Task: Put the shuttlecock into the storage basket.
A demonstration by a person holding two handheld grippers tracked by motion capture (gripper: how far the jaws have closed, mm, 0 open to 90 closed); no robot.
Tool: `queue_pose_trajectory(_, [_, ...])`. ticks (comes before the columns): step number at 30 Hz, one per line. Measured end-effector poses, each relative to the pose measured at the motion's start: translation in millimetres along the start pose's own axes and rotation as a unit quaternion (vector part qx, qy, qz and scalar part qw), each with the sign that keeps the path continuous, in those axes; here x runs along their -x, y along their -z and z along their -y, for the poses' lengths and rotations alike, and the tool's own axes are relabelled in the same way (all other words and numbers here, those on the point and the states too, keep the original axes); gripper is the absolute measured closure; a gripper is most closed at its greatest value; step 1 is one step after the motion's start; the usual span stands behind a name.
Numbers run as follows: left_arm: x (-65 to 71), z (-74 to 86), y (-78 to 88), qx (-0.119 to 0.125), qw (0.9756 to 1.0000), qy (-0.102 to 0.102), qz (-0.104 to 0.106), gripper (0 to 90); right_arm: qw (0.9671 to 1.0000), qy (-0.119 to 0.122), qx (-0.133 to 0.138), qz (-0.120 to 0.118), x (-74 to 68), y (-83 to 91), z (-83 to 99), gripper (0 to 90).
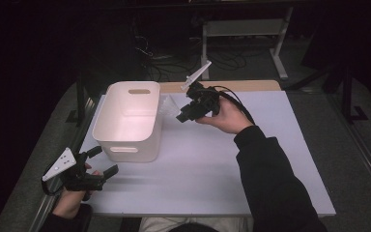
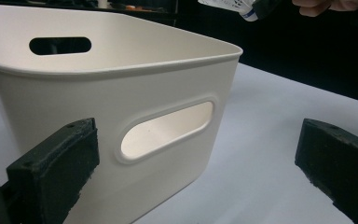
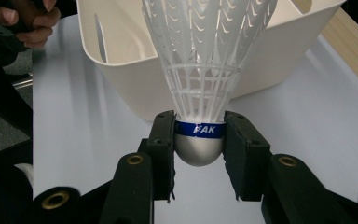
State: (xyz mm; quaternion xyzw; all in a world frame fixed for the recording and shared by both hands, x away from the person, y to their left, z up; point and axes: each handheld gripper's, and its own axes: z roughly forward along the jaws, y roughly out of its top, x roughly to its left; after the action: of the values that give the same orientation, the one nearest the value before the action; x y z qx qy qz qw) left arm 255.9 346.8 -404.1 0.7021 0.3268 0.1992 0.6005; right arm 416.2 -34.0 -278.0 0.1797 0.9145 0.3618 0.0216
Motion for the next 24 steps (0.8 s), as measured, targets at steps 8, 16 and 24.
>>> queue_pose_trajectory(8, [0.0, -0.1, 0.3, 0.000, 1.0000, 0.000, 0.000, 0.0, 0.9999, 0.012, -0.002, -0.003, -3.9, -2.3, -11.8, 63.7])
queue_pose_trajectory(16, [-0.1, -0.1, 0.4, 0.000, 1.0000, 0.000, -0.001, 0.0, 0.9999, 0.014, -0.002, -0.005, -5.8, -5.0, -20.2, 63.7])
queue_pose_trajectory(24, [-0.3, -0.2, 0.5, 0.000, 1.0000, -0.001, -0.001, 0.0, 0.9998, 0.020, -0.002, -0.005, -7.6, -4.7, -29.0, 63.7])
